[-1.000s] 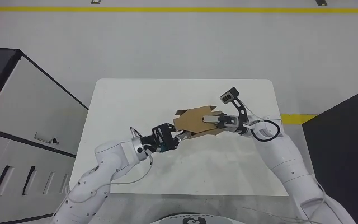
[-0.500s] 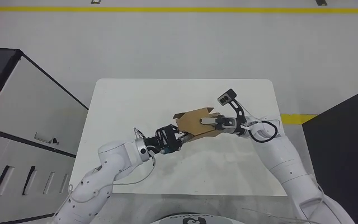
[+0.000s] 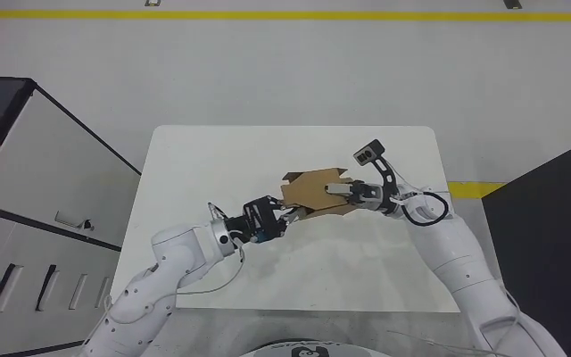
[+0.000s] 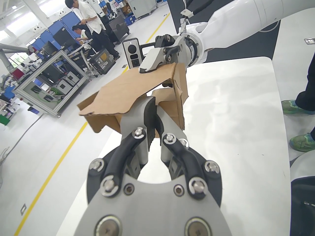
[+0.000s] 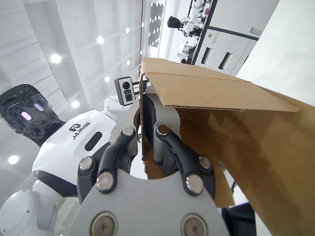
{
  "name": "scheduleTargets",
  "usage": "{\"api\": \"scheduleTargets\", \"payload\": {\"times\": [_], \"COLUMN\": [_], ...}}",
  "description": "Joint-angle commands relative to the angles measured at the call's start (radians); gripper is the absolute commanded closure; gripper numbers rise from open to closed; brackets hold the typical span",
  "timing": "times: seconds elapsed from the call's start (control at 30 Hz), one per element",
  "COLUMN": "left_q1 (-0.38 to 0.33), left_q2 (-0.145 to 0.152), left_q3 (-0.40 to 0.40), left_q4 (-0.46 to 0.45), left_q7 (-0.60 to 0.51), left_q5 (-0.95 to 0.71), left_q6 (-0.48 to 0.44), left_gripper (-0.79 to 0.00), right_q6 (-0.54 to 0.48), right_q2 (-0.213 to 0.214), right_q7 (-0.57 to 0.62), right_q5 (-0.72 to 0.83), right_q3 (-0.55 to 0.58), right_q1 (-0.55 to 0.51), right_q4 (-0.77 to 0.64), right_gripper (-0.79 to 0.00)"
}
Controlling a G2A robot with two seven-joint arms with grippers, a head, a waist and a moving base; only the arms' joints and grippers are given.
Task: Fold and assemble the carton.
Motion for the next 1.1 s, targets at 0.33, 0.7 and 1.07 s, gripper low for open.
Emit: {"api": "scheduleTargets", "payload": {"times": [0.33, 0.7, 1.07], "left_q1": [-0.002, -0.005, -0.023], "left_q2": [0.003, 0.002, 0.0], "left_q3": [-0.008, 0.007, 0.038], "left_q4": [0.009, 0.008, 0.007], "left_q7": [-0.005, -0.011, -0.012], "left_q5": [-0.005, -0.013, -0.007], "left_q6": [0.012, 0.019, 0.013], "left_gripper": [0.0, 0.0, 0.0], "right_q6": [-0.003, 0.003, -0.001], "right_q2": [0.003, 0.0, -0.008], "right_q7": [0.008, 0.022, 0.019], "right_q5": [0.013, 0.039, 0.032], "right_q3": [0.017, 0.016, -0.008], "right_q1": [-0.01, -0.017, -0.007], "right_q4": [-0.01, -0.021, -0.012], "right_gripper": [0.0, 0.0, 0.0]}}
